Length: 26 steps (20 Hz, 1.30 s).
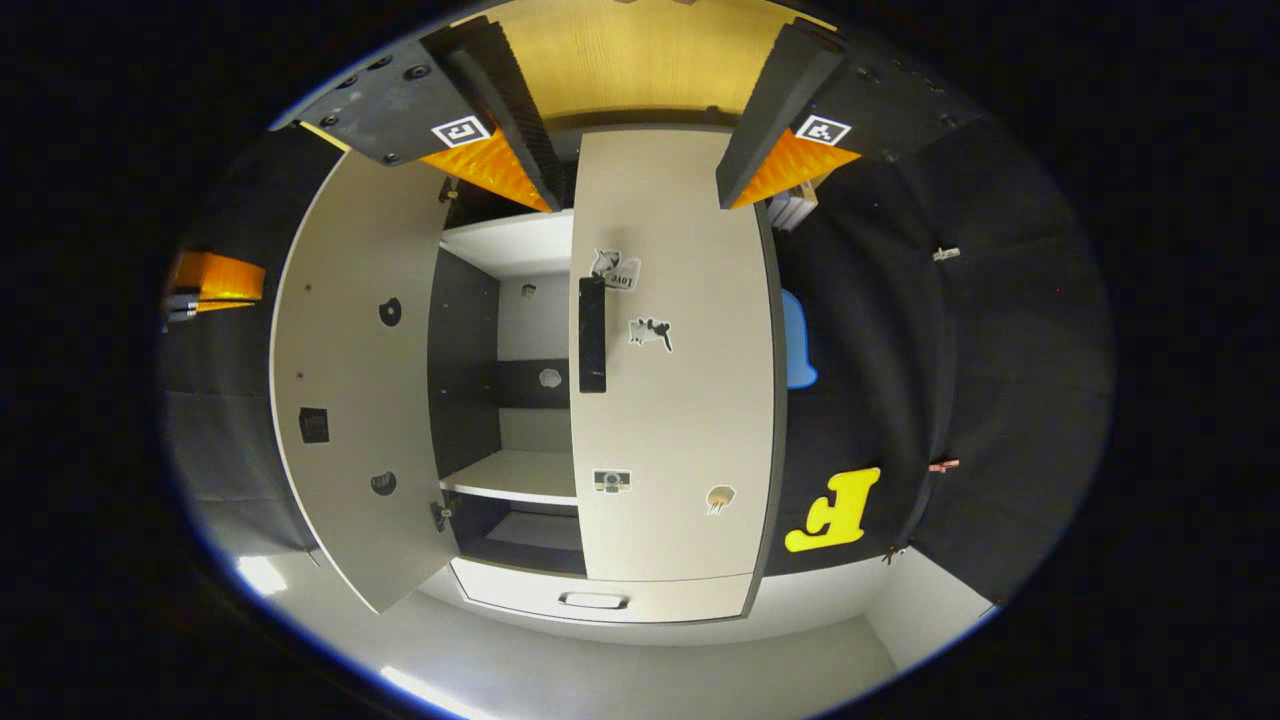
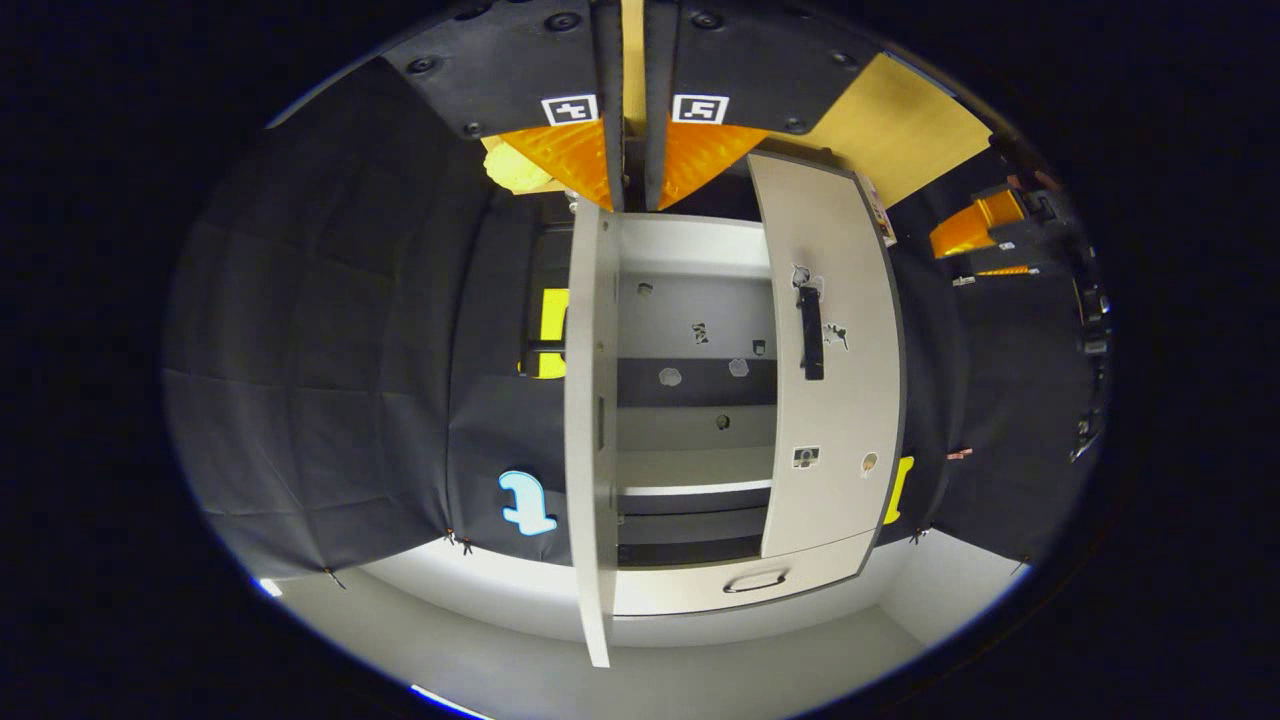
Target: Open the right door of the double-door shoe cabinet with the right hand, and open the left door with the left hand.
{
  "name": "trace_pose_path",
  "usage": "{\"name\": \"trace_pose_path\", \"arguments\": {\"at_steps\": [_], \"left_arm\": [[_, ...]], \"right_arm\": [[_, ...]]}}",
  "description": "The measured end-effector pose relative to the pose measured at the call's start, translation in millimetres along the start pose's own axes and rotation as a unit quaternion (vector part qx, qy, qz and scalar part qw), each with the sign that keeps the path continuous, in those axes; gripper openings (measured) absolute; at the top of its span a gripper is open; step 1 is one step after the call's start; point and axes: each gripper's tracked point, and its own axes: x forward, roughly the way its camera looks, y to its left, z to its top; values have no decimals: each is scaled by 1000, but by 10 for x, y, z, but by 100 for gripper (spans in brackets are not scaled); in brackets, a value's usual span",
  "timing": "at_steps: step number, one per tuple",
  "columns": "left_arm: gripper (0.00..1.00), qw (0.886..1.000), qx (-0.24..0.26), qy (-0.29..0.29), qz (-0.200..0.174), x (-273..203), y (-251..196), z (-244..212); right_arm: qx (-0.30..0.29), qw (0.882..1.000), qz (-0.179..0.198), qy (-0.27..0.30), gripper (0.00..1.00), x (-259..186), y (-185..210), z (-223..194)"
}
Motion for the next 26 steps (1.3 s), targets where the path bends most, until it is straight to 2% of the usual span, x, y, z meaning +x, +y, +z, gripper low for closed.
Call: {"name": "trace_pose_path", "arguments": {"at_steps": [1, 2, 3, 4, 5, 6, 7, 9, 10, 11, 14, 16, 18, 23, 26], "left_arm": [[95, 1000, -2, -4, -6, 100, 27, 29], [95, 1000, -9, -8, -15, 200, 45, 63], [95, 1000, -14, -12, -24, 278, 71, 98], [95, 999, -13, -15, -30, 339, 108, 136], [95, 999, -9, -19, -35, 409, 148, 174], [95, 999, -3, -21, -40, 483, 178, 207], [95, 999, 5, -24, -44, 565, 193, 227], [95, 999, 10, -18, -45, 766, 212, 227], [95, 999, 5, -14, -49, 874, 190, 233], [95, 998, -4, -12, -54, 965, 149, 248], [95, 997, -8, -19, -68, 1222, 12, 386], [95, 998, 4, -30, -58, 1388, -41, 486], [97, 998, 5, -30, -55, 1563, -147, 536], [92, 999, 13, -22, -38, 1882, -368, 560], [80, 999, 16, -9, -33, 2027, -466, 488]], "right_arm": [[7, 1000, -1, 0, 15, -15, 126, -49], [22, 1000, 2, 3, 25, 20, 268, -107], [37, 999, 5, 12, 40, 24, 398, -194], [52, 998, 9, 17, 44, 57, 503, -285], [60, 998, 10, 23, 65, 92, 589, -340], [62, 998, 8, 31, 73, 118, 634, -431], [59, 998, 5, 34, 88, 113, 663, -472], [52, 998, -7, 31, 89, 144, 677, -521], [48, 998, -11, 27, 93, 151, 673, -537], [45, 999, -15, 22, 100, 150, 675, -524], [44, 999, -11, 3, 99, 197, 698, -492], [57, 998, 8, -7, 100, 219, 778, -476], [40, 999, 28, -1, 99, 301, 836, -549], [27, 996, 88, 7, 99, 436, 944, -637], [31, 994, 108, 1, 99, 505, 965, -616]]}}
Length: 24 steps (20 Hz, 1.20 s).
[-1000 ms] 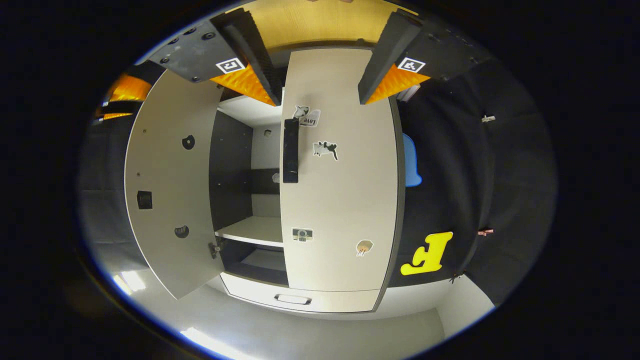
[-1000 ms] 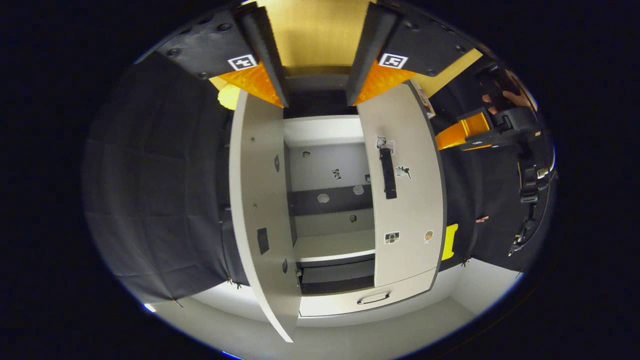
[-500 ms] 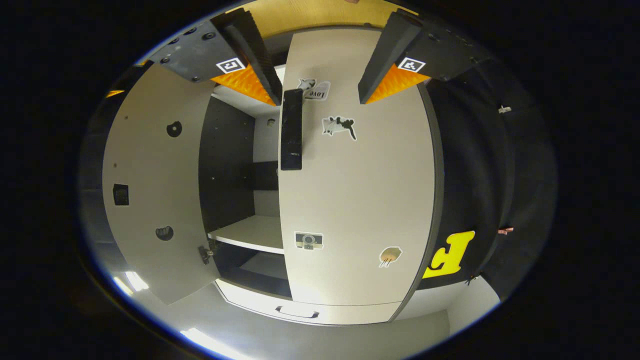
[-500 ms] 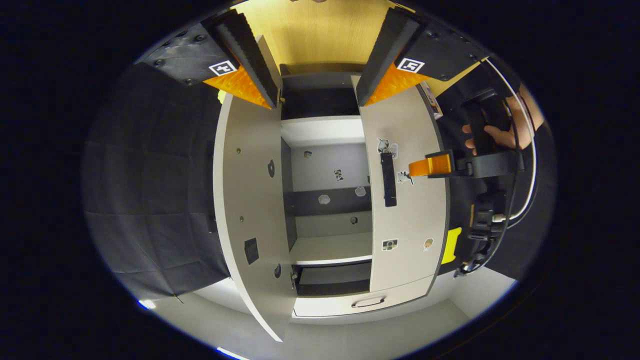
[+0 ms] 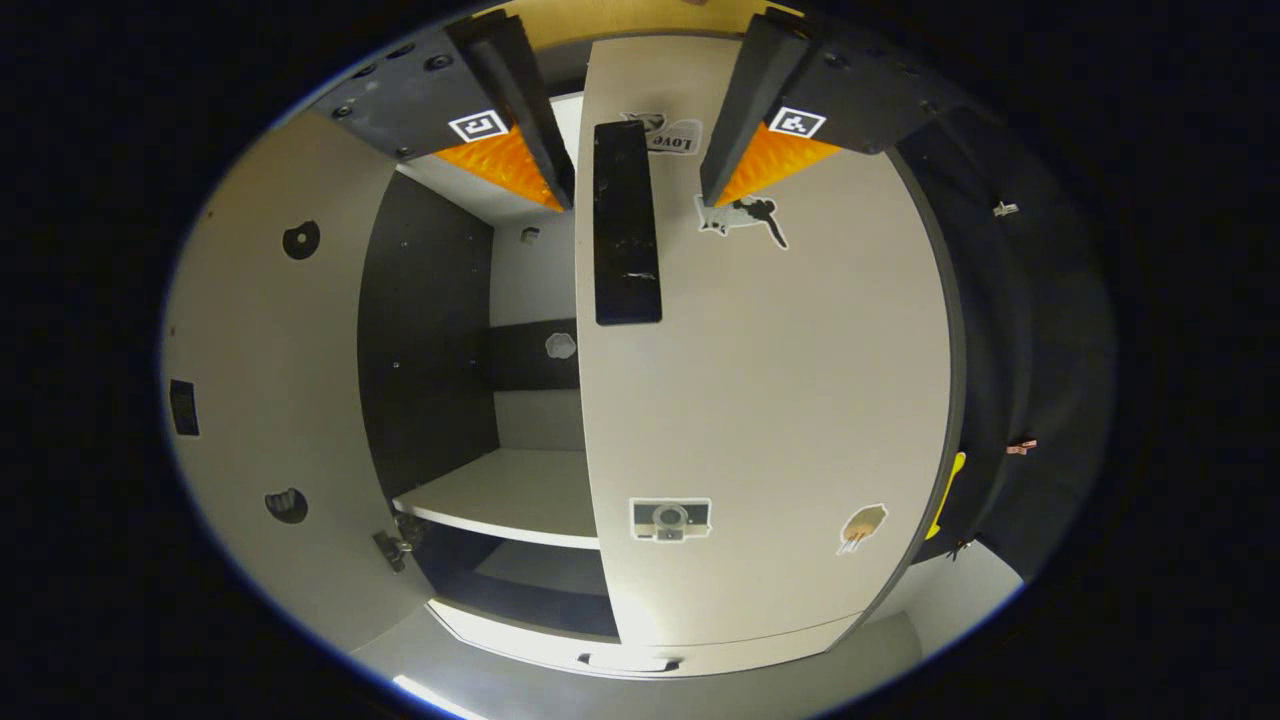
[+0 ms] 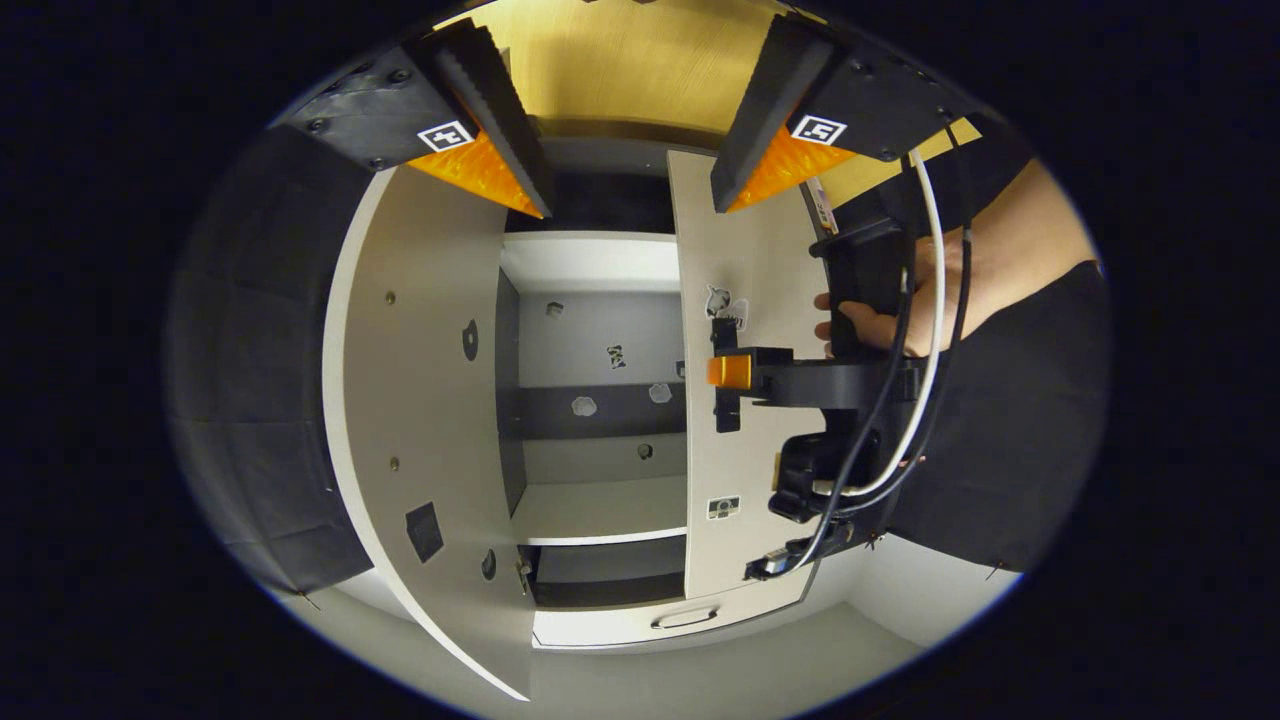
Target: Open the right door of the double-door shoe cabinet with the right hand, and open the left door with the left hand.
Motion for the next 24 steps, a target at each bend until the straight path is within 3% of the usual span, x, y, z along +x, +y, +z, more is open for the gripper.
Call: {"name": "trace_pose_path", "arguments": {"at_steps": [3, 11, 17, 20, 24], "left_arm": [[71, 1000, 1, 6, 13, 106, -6, -20], [37, 999, -20, 15, 35, 245, -27, -43], [29, 999, -29, 13, 36, 239, -25, -84], [12, 999, -26, 13, 27, 238, -32, -77], [9, 999, -32, 11, 36, 233, -20, -85]], "right_arm": [[-3, 1000, 11, 1, 99, 37, -54, -14], [3, 999, 31, 7, 99, 126, -139, -46], [1, 999, 41, 12, 99, 141, -126, -77], [0, 999, 44, 16, 99, 112, -128, -97], [-2, 999, 43, 18, 99, 66, -131, -93]]}}
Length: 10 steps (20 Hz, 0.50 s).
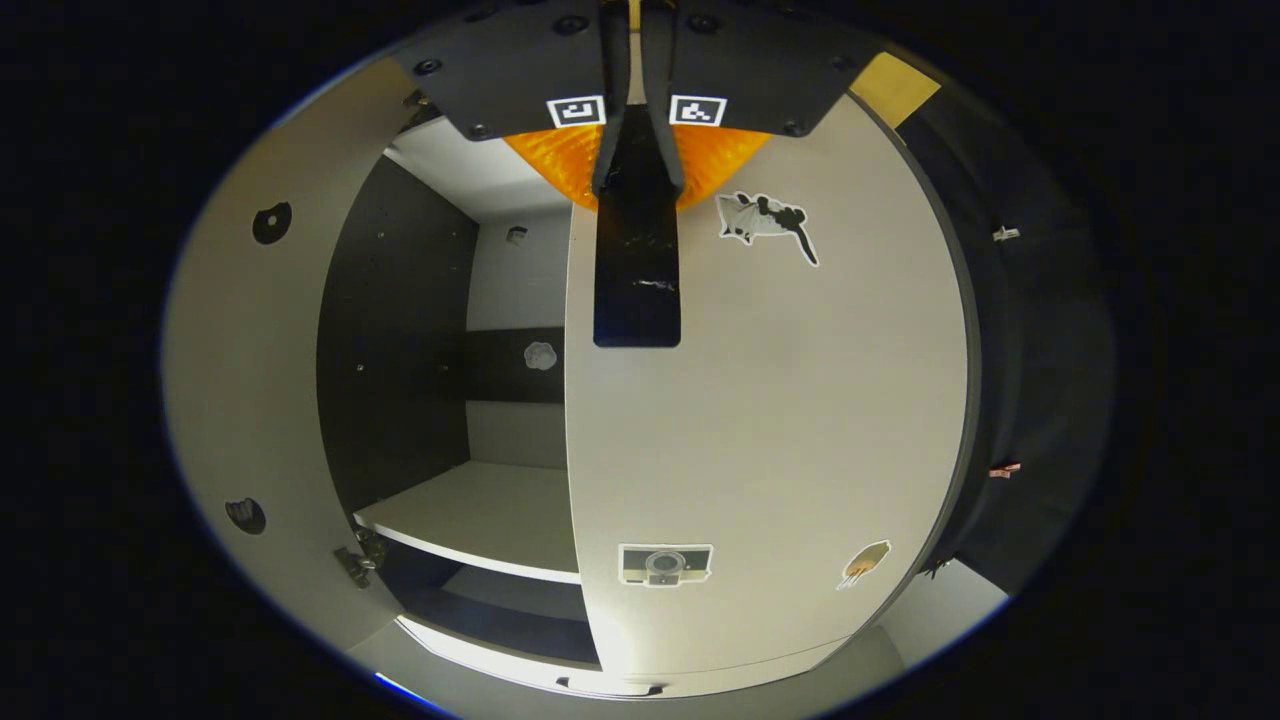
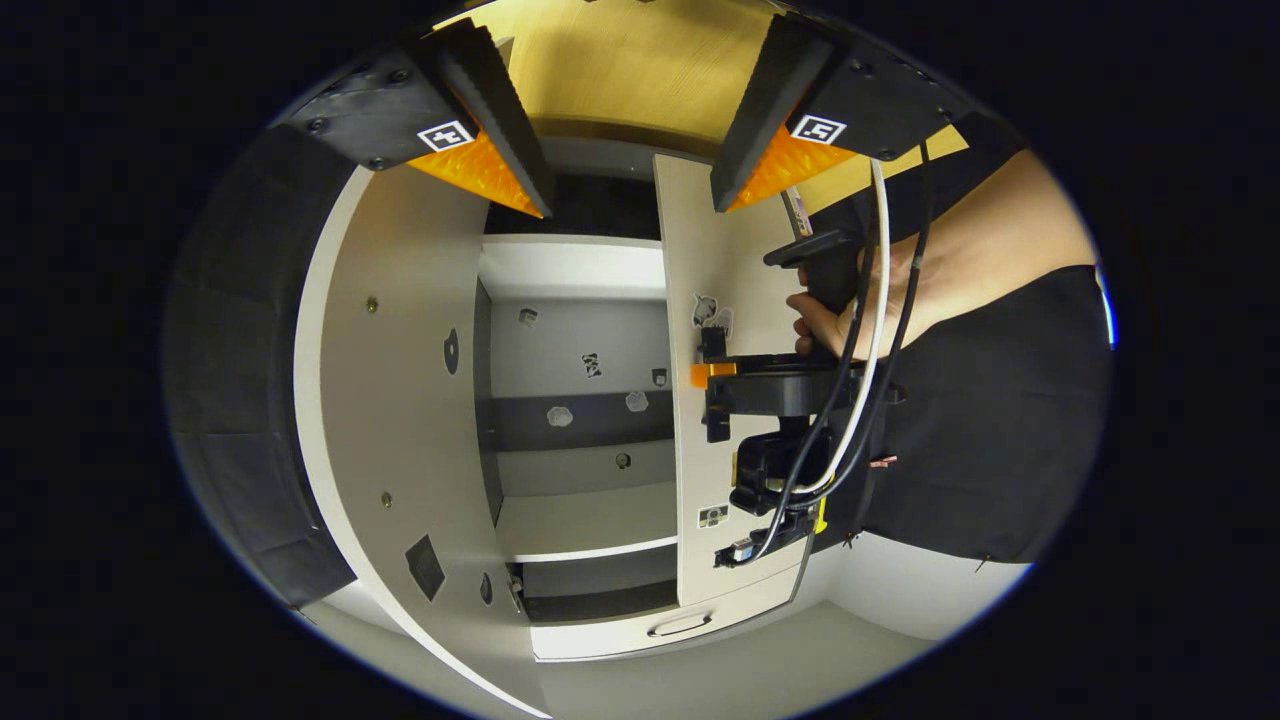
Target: Open the right door of the double-door shoe cabinet with the right hand, and open the left door with the left hand.
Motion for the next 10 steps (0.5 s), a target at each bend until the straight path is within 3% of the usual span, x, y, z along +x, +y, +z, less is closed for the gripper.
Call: {"name": "trace_pose_path", "arguments": {"at_steps": [5, 10], "left_arm": [[9, 1000, -8, 6, -4, -104, 15, -12], [9, 999, -7, 9, -35, -490, 104, -28]], "right_arm": [[0, 1000, -9, -1, 99, -19, -36, 33], [5, 1000, -31, -6, 99, -58, -21, 55]]}}
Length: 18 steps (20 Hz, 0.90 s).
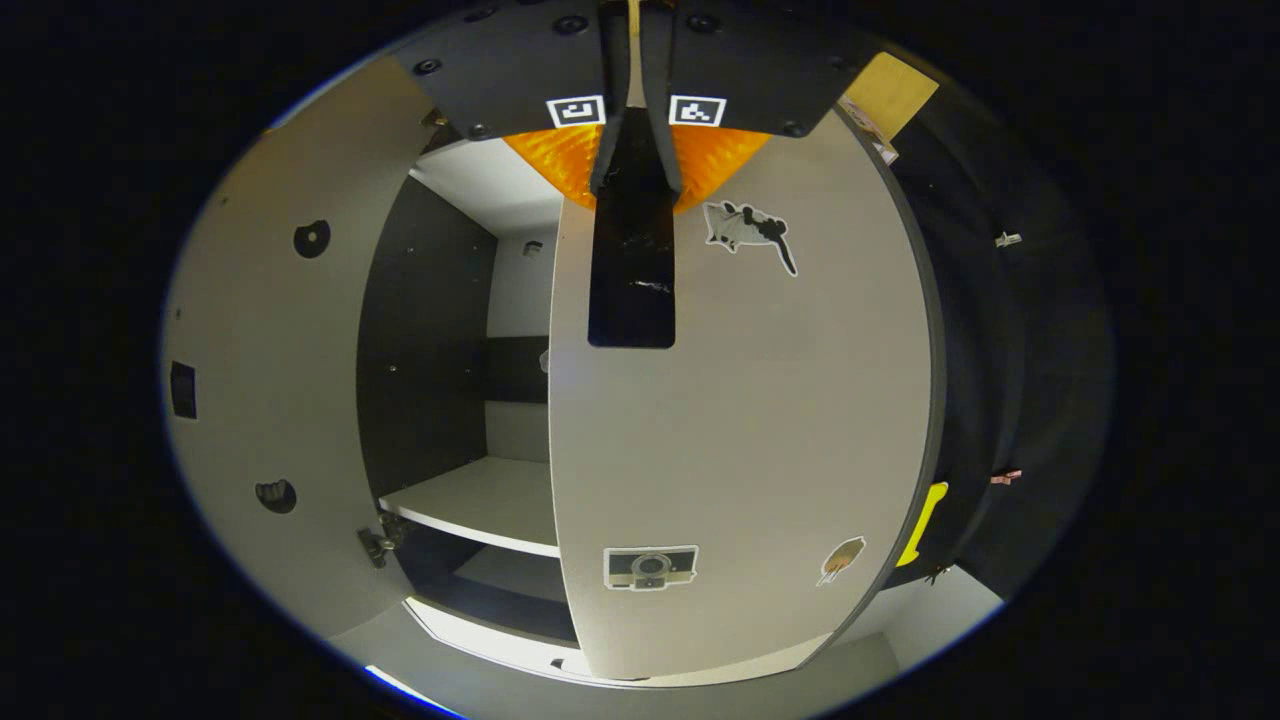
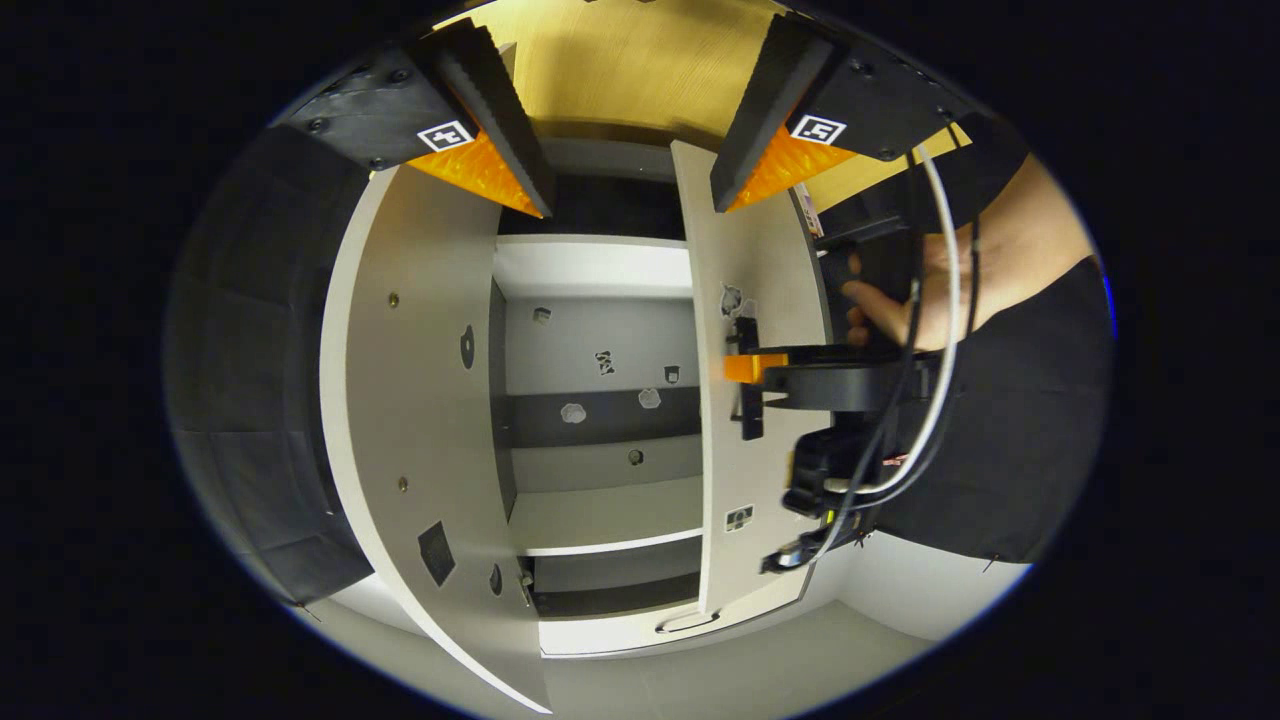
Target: Open the right door of the double-door shoe cabinet with the right hand, and open the left door with the left hand.
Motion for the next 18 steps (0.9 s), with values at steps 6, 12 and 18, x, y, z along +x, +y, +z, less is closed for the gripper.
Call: {"name": "trace_pose_path", "arguments": {"at_steps": [6, 12, 18], "left_arm": [[9, 1000, -2, 2, -11, -260, 87, -28], [9, 1000, -15, -17, -15, -370, 193, -11], [10, 1000, -10, -27, -2, -522, 364, 21]], "right_arm": [[2, 1000, -27, 0, 99, -21, 80, 11], [-2, 998, -59, -15, 100, -33, 189, 45], [-7, 998, -65, -14, 99, -43, 369, -63]]}}
